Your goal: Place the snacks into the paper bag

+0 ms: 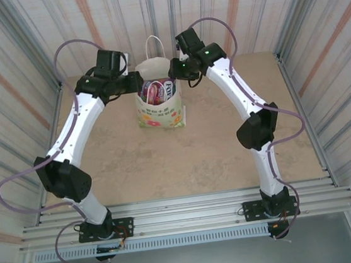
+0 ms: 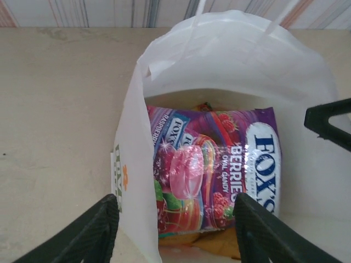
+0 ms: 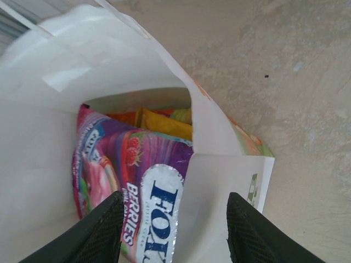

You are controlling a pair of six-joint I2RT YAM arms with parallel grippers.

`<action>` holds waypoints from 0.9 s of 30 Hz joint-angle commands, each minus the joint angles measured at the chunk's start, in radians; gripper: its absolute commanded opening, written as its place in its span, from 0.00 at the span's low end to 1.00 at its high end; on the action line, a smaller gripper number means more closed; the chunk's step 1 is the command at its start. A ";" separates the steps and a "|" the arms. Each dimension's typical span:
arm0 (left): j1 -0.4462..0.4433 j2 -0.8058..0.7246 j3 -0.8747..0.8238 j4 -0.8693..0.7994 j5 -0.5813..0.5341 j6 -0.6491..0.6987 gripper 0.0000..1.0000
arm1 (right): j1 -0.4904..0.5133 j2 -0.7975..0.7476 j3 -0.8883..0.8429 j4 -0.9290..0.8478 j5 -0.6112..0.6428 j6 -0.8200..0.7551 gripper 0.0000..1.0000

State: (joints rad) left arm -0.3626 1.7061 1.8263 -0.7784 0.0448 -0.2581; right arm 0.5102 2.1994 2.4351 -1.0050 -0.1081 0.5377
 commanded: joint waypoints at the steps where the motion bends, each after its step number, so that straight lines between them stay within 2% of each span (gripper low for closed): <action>1: -0.006 0.039 0.052 -0.049 -0.080 0.022 0.54 | 0.005 0.030 0.031 -0.036 0.013 -0.016 0.50; 6: -0.010 0.089 0.086 -0.058 -0.105 0.020 0.49 | 0.010 0.047 0.032 -0.030 0.018 -0.014 0.42; 12: -0.015 0.134 0.108 -0.076 -0.107 0.008 0.41 | 0.017 0.049 0.033 -0.026 0.032 -0.017 0.27; 18: -0.016 0.156 0.132 -0.087 -0.099 0.003 0.23 | 0.018 0.036 0.033 -0.025 0.052 -0.025 0.12; 21: -0.017 0.172 0.147 -0.103 -0.100 0.007 0.15 | 0.019 0.025 0.031 -0.026 0.067 -0.029 0.07; 25: -0.017 0.182 0.164 -0.123 -0.100 0.004 0.00 | 0.019 0.014 0.031 -0.024 0.070 -0.034 0.02; 27: -0.016 0.169 0.165 -0.124 -0.100 -0.001 0.00 | 0.019 0.004 0.032 -0.018 0.071 -0.035 0.00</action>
State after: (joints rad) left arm -0.3737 1.8740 1.9617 -0.8680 -0.0410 -0.2584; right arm 0.5198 2.2364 2.4390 -1.0191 -0.0555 0.5213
